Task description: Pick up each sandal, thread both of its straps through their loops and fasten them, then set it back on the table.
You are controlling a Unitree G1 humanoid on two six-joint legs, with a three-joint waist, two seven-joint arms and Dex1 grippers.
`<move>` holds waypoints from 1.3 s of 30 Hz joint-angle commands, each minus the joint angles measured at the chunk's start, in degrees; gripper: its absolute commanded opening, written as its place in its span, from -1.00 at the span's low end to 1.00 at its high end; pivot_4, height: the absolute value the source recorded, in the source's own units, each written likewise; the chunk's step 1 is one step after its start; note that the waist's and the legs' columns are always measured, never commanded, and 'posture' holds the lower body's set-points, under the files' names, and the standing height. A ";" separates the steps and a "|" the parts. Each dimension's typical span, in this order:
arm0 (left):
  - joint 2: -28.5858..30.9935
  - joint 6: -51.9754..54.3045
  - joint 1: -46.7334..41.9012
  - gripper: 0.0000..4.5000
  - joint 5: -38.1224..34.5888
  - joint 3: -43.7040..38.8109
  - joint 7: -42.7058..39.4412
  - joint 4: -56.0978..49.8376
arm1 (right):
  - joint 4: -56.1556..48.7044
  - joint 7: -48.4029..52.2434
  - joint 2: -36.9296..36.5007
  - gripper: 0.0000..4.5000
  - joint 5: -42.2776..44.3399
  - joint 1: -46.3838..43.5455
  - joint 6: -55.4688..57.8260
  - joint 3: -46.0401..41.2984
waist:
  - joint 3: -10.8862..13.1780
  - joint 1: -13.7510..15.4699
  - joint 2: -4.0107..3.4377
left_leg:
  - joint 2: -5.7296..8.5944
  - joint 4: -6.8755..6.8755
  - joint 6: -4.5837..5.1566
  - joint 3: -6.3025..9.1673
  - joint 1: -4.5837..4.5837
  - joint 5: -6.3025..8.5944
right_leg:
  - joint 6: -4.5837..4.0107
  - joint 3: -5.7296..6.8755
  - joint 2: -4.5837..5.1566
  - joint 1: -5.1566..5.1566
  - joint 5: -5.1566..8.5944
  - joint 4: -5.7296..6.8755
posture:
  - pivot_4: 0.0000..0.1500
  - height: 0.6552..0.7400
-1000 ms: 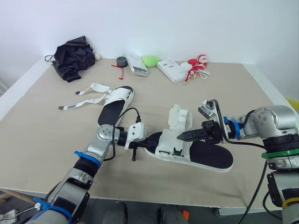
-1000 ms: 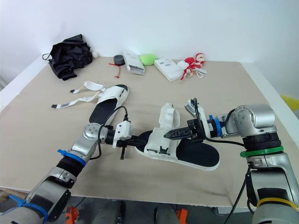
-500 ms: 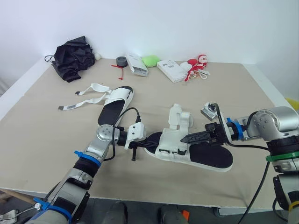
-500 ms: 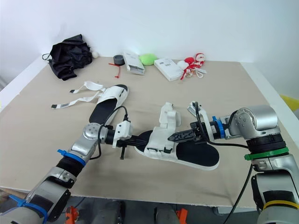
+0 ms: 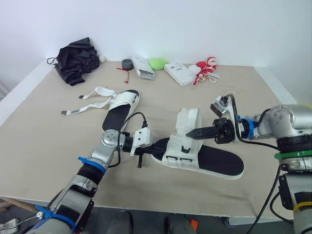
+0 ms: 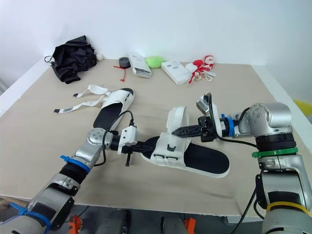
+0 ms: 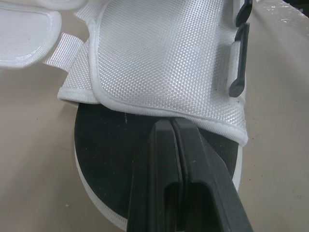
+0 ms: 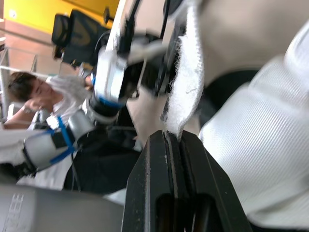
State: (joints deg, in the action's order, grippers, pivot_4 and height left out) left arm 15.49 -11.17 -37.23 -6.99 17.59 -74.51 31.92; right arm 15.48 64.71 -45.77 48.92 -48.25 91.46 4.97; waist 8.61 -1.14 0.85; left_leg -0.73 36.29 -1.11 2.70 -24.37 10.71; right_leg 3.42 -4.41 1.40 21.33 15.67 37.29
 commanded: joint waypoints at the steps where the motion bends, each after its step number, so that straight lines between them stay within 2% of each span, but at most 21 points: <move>1: 0.33 2.05 2.22 -1.00 4.03 3.17 0.16 4.83 | -5.35 -1.03 -1.03 -0.99 3.23 3.44 1.04 -0.96 | 0.00 -0.01 0.00 | 0.01 0.01 0.00 -0.02 0.00 0.00 | 0.02 -0.01 0.01 0.00 0.01 0.00 | 1.00 0.95; 7: -0.10 2.01 2.40 -1.00 4.05 3.43 0.22 4.91 | -7.11 -3.11 -1.22 -0.99 4.40 4.91 1.04 -1.66 | -0.01 0.00 -0.01 | 0.02 0.03 0.01 -0.04 0.01 -0.01 | 0.10 -0.02 0.02 -0.01 0.05 0.00 | 1.00 0.95; 16: -0.64 1.71 2.10 -1.00 4.02 3.31 0.24 5.81 | 2.47 -3.92 -0.59 -0.99 5.87 -5.05 1.04 -4.49 | -0.01 0.15 -0.01 | 0.03 0.04 0.01 -0.01 0.02 -0.01 | 0.15 -0.03 0.04 -0.01 0.08 -0.04 | 1.00 0.95; 29: -0.50 1.78 2.68 -1.00 4.03 3.36 0.09 5.40 | -6.71 -6.14 -0.74 -0.99 6.67 3.64 1.04 -3.38 | -0.01 0.15 -0.06 | 0.08 0.03 0.02 -0.05 -0.08 -0.01 | 0.21 -0.04 0.15 -0.01 0.07 -0.10 | 1.00 0.95; 39: -0.87 1.60 2.47 -1.00 4.05 3.44 0.12 5.80 | -1.21 -6.61 0.16 -0.99 4.90 -0.77 1.02 -5.16 | -0.01 0.15 -0.06 | 0.06 0.04 0.03 -0.04 -0.08 -0.02 | 0.23 -0.03 0.16 -0.02 0.09 -0.10 | 1.00 0.95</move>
State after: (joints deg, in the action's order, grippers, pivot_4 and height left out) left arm 14.58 -11.34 -37.56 -7.10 17.48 -74.43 33.14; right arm 13.68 58.22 -45.80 53.69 -46.70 92.61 2.17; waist 8.60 -0.99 0.79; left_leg -0.67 36.33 -1.08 2.66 -24.45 10.69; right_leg 3.64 -4.44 1.56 21.32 15.77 37.19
